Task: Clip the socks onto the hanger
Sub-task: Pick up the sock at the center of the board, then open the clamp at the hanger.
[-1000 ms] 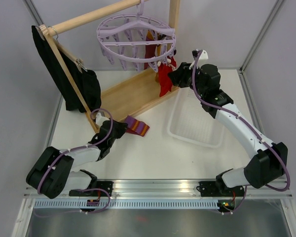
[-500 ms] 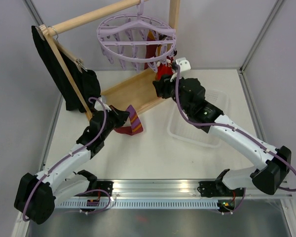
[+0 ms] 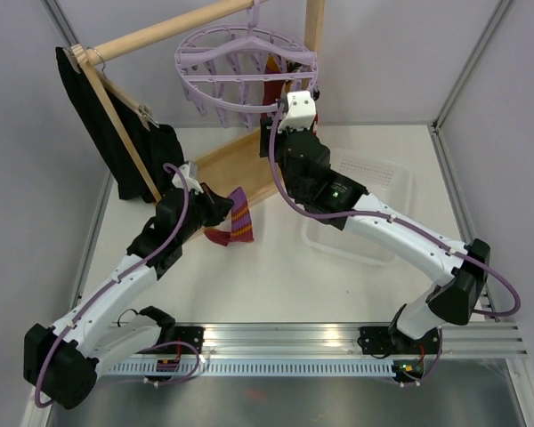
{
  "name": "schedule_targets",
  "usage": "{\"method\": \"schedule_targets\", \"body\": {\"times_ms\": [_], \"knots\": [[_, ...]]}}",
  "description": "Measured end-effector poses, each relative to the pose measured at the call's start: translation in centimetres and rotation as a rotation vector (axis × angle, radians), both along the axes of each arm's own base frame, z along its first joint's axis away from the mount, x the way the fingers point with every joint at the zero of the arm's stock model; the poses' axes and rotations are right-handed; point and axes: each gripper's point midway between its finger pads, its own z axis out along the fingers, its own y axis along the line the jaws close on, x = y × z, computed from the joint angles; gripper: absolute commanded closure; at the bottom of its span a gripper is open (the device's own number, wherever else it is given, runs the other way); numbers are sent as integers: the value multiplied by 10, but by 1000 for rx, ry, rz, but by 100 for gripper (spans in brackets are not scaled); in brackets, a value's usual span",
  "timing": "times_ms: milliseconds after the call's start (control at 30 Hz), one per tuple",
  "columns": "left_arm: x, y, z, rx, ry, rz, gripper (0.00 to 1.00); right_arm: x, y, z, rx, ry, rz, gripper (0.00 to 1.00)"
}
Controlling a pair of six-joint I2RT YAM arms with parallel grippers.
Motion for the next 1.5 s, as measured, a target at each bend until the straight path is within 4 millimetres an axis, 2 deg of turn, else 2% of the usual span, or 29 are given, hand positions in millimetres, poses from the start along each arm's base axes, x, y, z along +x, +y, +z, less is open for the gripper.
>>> {"method": "schedule_targets", "body": {"times_ms": [167,400,600,833,1233,1500], "knots": [[0,-6,14,-4,-17,-34,98,10,-2,9,-6,5,-67,35],[2,-12,22,-1,-20,-64,98,25,9,-6,-82,48,-113,31],[4,-13,20,7,-14,-71,98,31,10,-11,-125,62,-144,30],[3,-15,19,9,-12,-88,98,35,5,-8,-162,48,-193,30],[4,-17,21,12,-16,-96,98,49,8,-21,-231,24,-261,30],[5,-18,21,16,-21,-99,98,55,7,-13,-229,-9,-311,31]]}}
